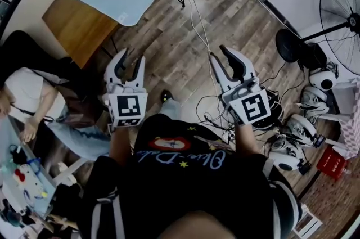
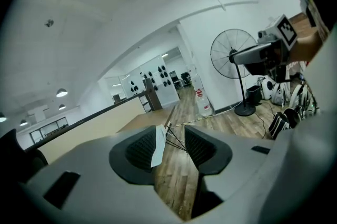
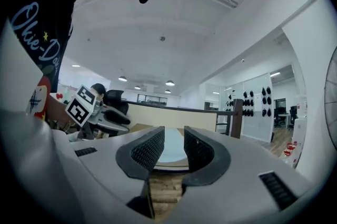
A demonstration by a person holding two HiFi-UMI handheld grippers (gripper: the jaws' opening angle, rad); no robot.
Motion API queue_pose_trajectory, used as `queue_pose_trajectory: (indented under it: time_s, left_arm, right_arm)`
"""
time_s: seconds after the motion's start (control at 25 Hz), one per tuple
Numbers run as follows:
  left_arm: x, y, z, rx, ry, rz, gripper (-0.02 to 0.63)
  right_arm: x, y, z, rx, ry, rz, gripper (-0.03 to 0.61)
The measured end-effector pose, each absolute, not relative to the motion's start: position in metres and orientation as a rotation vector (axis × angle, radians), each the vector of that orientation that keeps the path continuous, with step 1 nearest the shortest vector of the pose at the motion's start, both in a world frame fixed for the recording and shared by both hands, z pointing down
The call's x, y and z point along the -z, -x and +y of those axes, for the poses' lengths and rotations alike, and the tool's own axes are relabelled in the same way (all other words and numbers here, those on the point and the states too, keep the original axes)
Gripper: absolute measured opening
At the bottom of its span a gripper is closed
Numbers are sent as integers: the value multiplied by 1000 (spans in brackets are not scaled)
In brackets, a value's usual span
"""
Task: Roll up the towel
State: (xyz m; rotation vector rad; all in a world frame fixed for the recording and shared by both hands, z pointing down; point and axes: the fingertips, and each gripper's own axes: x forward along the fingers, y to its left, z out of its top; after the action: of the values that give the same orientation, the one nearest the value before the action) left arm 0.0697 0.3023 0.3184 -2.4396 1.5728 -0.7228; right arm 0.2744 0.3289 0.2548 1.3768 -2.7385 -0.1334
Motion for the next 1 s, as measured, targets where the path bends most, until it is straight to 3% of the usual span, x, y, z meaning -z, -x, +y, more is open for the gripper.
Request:
queue_pose_trajectory:
  time_s: [0.44, 1.0]
  left_arm:
    - [-330, -34, 244, 677, 2486, 1607, 149]
    - [-416, 0, 190, 1096, 2241, 1687, 153]
  right_arm:
    - [-250, -208, 237, 165, -1188, -2775, 84]
    - [-305, -185, 109, 227, -847, -2641, 93]
